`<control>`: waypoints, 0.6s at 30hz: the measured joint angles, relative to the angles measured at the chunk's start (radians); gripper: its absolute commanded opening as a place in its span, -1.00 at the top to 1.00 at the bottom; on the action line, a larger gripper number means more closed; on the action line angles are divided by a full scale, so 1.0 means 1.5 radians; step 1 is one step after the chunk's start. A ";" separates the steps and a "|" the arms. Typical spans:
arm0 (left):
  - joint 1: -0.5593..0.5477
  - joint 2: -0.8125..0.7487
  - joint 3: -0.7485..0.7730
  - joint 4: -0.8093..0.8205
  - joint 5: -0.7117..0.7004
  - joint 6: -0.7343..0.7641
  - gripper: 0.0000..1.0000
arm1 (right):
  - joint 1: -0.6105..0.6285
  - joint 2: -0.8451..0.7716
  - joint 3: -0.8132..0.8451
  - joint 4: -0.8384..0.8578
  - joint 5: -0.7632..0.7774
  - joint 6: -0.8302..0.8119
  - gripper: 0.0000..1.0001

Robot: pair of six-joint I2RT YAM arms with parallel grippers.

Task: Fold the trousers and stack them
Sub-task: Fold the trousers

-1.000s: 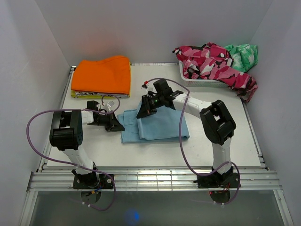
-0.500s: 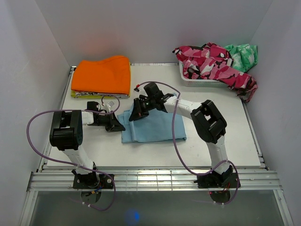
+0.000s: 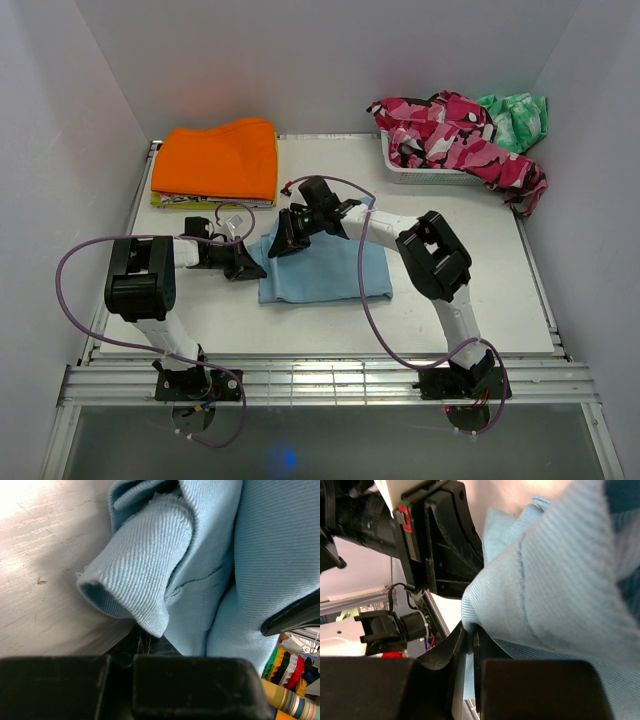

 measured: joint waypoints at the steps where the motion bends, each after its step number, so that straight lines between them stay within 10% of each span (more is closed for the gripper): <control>1: 0.000 -0.001 -0.001 0.002 0.000 0.000 1.00 | 0.000 0.003 0.006 0.000 0.000 0.003 0.85; 18: -0.005 -0.022 -0.010 0.007 -0.031 -0.005 1.00 | -0.005 0.021 0.024 0.018 -0.019 0.043 0.85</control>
